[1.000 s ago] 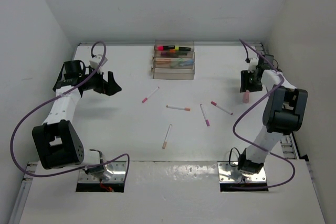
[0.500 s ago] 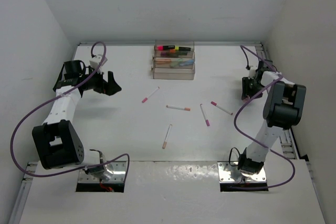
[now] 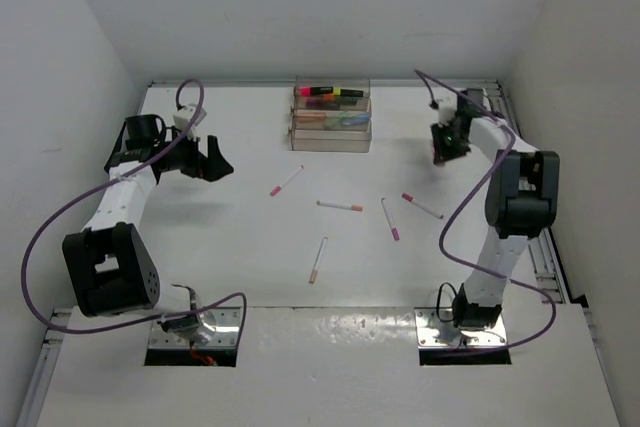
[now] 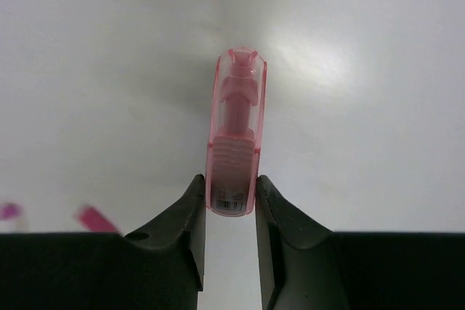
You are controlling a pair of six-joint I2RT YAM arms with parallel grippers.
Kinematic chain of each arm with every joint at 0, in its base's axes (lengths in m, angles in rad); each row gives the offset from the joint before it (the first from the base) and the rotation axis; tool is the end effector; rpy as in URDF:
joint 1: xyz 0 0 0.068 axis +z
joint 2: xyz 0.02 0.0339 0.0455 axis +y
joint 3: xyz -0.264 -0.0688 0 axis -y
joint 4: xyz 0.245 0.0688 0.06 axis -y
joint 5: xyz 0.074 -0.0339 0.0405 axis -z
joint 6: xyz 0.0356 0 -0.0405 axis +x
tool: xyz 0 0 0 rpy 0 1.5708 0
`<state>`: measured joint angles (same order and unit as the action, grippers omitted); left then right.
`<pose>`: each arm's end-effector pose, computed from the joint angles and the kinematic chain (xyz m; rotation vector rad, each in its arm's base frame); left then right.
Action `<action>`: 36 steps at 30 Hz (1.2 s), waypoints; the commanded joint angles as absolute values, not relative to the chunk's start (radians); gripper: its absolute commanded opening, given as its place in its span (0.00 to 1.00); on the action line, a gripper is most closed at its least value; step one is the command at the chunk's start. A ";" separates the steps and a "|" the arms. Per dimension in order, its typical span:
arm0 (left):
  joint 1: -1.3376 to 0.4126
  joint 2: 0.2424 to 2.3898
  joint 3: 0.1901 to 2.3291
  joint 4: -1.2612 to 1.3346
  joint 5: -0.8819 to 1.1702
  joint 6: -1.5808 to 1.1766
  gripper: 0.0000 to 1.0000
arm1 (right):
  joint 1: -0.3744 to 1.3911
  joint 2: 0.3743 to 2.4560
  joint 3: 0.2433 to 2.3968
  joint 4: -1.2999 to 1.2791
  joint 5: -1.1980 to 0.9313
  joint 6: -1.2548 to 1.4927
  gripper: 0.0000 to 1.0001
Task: Sort the stationery into containers
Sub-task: Pick up the stationery from the center of the board, then place the stationery in the storage box.
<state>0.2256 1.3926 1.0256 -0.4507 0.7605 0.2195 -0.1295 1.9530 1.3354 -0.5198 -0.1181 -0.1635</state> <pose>0.2898 0.0413 0.2686 0.3371 2.1762 -0.6581 0.3961 -0.0474 0.1663 -0.0809 2.6943 0.0710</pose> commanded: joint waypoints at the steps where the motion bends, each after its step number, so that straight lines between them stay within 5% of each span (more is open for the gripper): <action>1: 0.207 1.405 1.068 -0.394 0.795 0.195 1.00 | 0.062 1.887 1.506 -0.453 -0.212 -0.248 0.04; 16: 0.195 1.469 1.063 -0.281 0.851 0.118 1.00 | 0.379 2.428 2.201 0.071 -0.298 -0.169 0.00; 29: 0.195 1.488 1.062 -0.287 0.851 0.127 1.00 | 0.417 2.493 2.109 0.130 -0.319 -0.150 0.00; 31: 0.195 1.488 1.066 -0.290 0.850 0.132 1.00 | 0.420 2.503 2.103 0.120 -0.321 -0.161 0.04; 36: 0.198 1.485 1.074 -0.304 0.839 0.146 1.00 | 0.422 2.484 2.065 0.127 -0.333 -0.167 0.40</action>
